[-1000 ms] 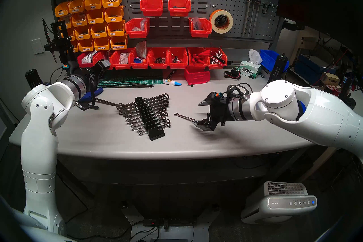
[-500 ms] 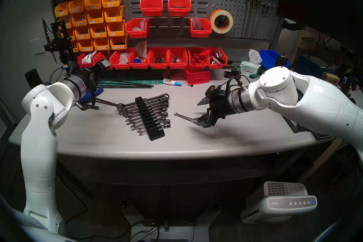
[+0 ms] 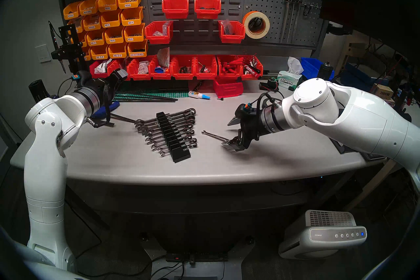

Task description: Put the wrenches on the table into the correct slot in the case

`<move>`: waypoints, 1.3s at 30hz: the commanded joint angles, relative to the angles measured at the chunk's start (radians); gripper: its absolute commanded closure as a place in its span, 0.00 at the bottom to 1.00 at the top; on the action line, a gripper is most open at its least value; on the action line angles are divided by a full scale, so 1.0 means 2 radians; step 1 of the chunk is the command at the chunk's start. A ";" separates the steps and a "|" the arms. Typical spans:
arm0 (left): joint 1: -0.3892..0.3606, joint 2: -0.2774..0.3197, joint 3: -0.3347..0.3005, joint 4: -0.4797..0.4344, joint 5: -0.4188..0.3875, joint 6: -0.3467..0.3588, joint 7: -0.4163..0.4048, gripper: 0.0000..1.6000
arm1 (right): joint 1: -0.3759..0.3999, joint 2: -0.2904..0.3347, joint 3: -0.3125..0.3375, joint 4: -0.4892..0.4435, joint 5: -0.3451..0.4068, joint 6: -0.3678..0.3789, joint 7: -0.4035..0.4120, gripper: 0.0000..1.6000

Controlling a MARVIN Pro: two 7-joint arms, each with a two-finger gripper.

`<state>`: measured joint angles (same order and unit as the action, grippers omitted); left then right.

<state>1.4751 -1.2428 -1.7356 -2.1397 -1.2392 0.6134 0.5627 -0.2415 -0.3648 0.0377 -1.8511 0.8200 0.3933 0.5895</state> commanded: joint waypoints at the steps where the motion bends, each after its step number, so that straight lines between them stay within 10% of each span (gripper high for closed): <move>1: -0.013 0.000 -0.002 -0.014 -0.001 -0.005 -0.007 0.00 | 0.008 -0.011 0.003 -0.001 -0.015 -0.006 0.002 0.00; 7: -0.013 0.000 -0.002 -0.014 -0.001 -0.005 -0.007 0.00 | 0.011 -0.009 0.004 0.002 -0.018 -0.003 0.006 0.03; 16: -0.013 0.000 -0.002 -0.014 -0.001 -0.005 -0.007 0.00 | 0.016 -0.004 0.006 0.004 -0.025 0.001 0.017 0.48; 23: -0.013 0.000 -0.002 -0.014 -0.001 -0.005 -0.007 0.00 | 0.016 -0.004 0.007 0.005 -0.032 0.000 0.020 0.57; 29: -0.013 0.000 -0.002 -0.014 -0.001 -0.005 -0.006 0.00 | 0.019 -0.002 0.010 0.006 -0.036 -0.005 0.023 0.99; 39: -0.013 0.000 -0.002 -0.014 -0.001 -0.004 -0.006 0.00 | 0.026 -0.005 0.018 0.013 -0.035 -0.015 0.030 1.00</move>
<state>1.4753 -1.2428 -1.7356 -2.1397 -1.2392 0.6134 0.5623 -0.2284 -0.3745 0.0331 -1.8303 0.7361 0.3867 0.6471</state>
